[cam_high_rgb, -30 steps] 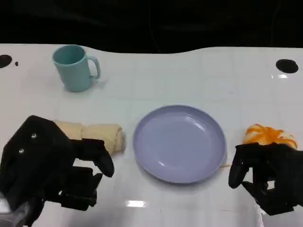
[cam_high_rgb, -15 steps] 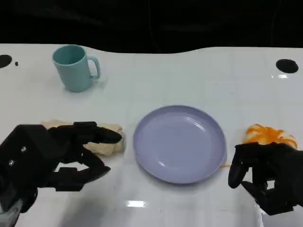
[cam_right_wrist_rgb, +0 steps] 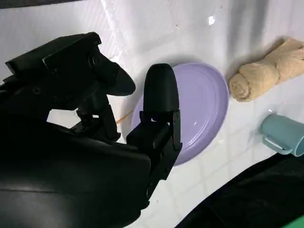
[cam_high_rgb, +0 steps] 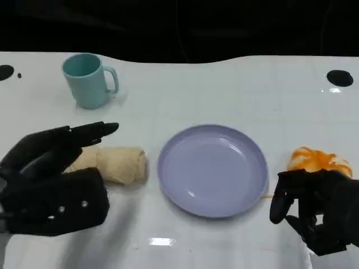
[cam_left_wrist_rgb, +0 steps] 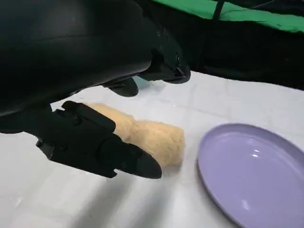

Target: Grasp the towel on the left side of the plate with the left hand and place it into the plate.

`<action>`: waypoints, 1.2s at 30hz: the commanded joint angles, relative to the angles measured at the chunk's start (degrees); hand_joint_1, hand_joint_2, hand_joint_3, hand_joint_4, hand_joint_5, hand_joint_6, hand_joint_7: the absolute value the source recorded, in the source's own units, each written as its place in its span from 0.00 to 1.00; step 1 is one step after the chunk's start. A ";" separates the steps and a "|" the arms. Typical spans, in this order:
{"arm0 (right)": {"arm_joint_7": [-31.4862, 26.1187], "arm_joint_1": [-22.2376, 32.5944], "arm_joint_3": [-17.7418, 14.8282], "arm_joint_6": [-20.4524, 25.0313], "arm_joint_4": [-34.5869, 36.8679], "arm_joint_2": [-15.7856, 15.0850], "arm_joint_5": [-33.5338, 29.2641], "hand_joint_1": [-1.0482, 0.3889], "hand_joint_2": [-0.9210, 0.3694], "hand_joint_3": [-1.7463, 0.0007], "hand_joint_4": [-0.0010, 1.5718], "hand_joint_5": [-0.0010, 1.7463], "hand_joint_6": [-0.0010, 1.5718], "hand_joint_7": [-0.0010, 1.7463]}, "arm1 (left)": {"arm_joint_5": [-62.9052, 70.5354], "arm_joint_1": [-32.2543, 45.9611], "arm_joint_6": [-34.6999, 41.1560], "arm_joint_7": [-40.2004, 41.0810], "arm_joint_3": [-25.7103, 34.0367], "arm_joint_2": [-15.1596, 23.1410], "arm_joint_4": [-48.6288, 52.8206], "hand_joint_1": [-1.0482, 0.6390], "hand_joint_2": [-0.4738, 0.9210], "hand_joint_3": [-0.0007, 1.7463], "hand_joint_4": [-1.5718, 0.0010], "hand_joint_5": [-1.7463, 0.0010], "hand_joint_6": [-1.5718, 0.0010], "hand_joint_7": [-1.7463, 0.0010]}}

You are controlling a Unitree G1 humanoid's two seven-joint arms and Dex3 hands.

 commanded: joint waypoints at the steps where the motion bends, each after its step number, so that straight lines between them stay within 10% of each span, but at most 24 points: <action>1: -0.44 0.06 -0.04 -0.33 -0.53 0.16 0.08 0.74 0.27 0.39 0.45 1.00 0.44 0.82 | 6.92 -5.26 -2.77 0.15 -3.81 1.93 6.52 0.30 0.98 0.00 0.87 0.81 0.86 1.00; 29: -0.56 0.87 1.15 4.25 -4.50 0.02 -1.49 0.73 0.26 0.40 0.44 1.00 0.44 0.81 | 19.65 -31.66 -11.17 9.18 -22.19 -12.36 63.93 0.30 1.00 0.07 0.63 0.92 0.66 0.96; 34: -0.56 1.31 1.02 4.53 -5.20 -0.03 -1.41 0.73 0.27 0.40 0.45 1.00 0.44 0.81 | 18.41 -31.76 -14.02 20.44 -21.22 -13.89 69.99 0.44 1.00 0.09 0.44 0.78 0.40 0.91; 36: -0.45 1.46 0.97 4.47 -5.32 -0.20 -1.40 0.73 0.27 0.40 0.46 1.00 0.44 0.80 | 18.43 -31.43 -16.06 25.45 -21.24 -13.88 71.30 0.46 1.00 0.07 0.47 0.50 0.31 0.91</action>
